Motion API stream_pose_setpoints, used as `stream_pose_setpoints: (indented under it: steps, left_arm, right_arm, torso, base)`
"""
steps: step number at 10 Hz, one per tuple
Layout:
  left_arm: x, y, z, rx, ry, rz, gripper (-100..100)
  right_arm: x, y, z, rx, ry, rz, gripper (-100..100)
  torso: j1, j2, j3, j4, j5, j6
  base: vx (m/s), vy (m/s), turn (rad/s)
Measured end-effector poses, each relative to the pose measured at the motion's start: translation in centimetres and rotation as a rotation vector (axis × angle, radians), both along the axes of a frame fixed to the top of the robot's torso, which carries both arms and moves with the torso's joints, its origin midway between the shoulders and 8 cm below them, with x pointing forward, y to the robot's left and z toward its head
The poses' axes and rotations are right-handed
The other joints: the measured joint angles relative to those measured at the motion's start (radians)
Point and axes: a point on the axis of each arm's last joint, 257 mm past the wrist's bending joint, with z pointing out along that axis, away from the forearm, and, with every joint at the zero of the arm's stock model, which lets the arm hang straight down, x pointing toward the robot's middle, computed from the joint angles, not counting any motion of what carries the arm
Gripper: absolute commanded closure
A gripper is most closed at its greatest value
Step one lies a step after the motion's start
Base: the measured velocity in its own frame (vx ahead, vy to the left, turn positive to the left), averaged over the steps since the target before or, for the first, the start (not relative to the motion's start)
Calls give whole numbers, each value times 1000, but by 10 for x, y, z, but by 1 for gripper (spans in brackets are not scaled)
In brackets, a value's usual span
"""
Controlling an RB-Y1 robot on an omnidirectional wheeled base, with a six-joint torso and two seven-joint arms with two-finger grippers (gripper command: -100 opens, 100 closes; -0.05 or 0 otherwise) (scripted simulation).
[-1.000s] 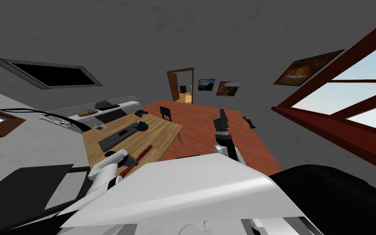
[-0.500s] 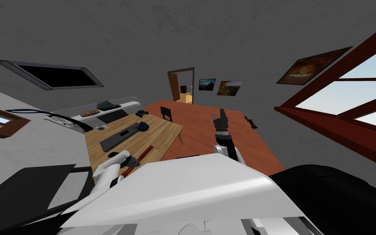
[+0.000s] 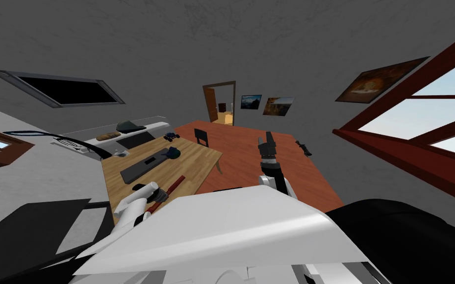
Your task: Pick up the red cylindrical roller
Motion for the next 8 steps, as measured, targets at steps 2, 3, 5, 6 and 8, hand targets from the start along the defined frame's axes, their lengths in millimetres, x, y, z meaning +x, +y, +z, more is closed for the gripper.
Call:
stream_pose_setpoints:
  steps: [2, 3, 5, 6, 8]
  left_arm:
    - [0, 0, 0, 0, 0, 0, 0]
    - [0, 0, 0, 0, 0, 0, 100]
    - [2, 7, 10, 4, -3, 5, 100]
    - [2, 9, 14, 3, -2, 7, 100]
    - [2, 11, 19, 2, -1, 10, 0]
  right_arm:
    - [0, 0, 0, 0, 0, 0, 0]
    - [0, 0, 0, 0, 0, 0, 0]
    - [0, 0, 0, 0, 0, 0, 0]
    - [0, 0, 0, 0, 0, 0, 0]
    - [0, 0, 0, 0, 0, 0, 0]
  torso:
    - [0, 0, 0, 0, 0, 0]
    - [0, 0, 0, 0, 0, 0]
    - [-4, 3, 2, 1, -2, 0]
    - [-5, 3, 2, 1, -2, 0]
    - [-4, 2, 2, 1, -2, 0]
  base:
    - [0, 0, 0]
    - [-30, -37, -37]
    - [-38, -47, -17]
    - [-26, -44, -16]
    - [-5, -9, -1]
